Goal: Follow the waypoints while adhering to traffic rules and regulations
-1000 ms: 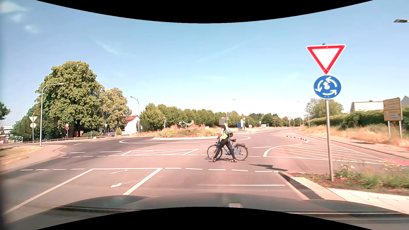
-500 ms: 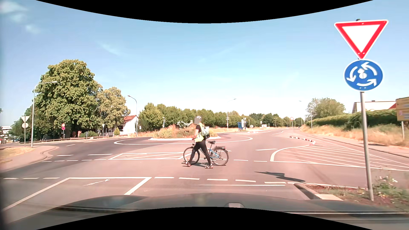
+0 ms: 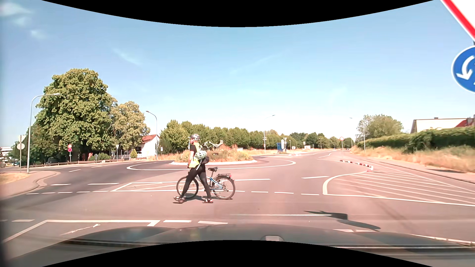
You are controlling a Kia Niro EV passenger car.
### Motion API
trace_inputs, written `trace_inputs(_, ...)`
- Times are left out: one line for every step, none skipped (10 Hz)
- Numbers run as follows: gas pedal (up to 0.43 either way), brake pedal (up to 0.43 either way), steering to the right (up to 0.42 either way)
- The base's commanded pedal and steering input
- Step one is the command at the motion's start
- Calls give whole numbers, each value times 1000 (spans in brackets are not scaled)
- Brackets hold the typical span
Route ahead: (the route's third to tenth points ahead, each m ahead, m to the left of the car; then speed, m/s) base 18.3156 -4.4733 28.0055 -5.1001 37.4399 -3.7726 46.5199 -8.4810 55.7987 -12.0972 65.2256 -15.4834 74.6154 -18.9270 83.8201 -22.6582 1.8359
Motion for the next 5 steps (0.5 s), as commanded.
trace_inputs(0, 0, -11)
trace_inputs(0, 0, -11)
trace_inputs(79, 0, -11)
trace_inputs(110, 0, -10)
trace_inputs(138, 0, -7)
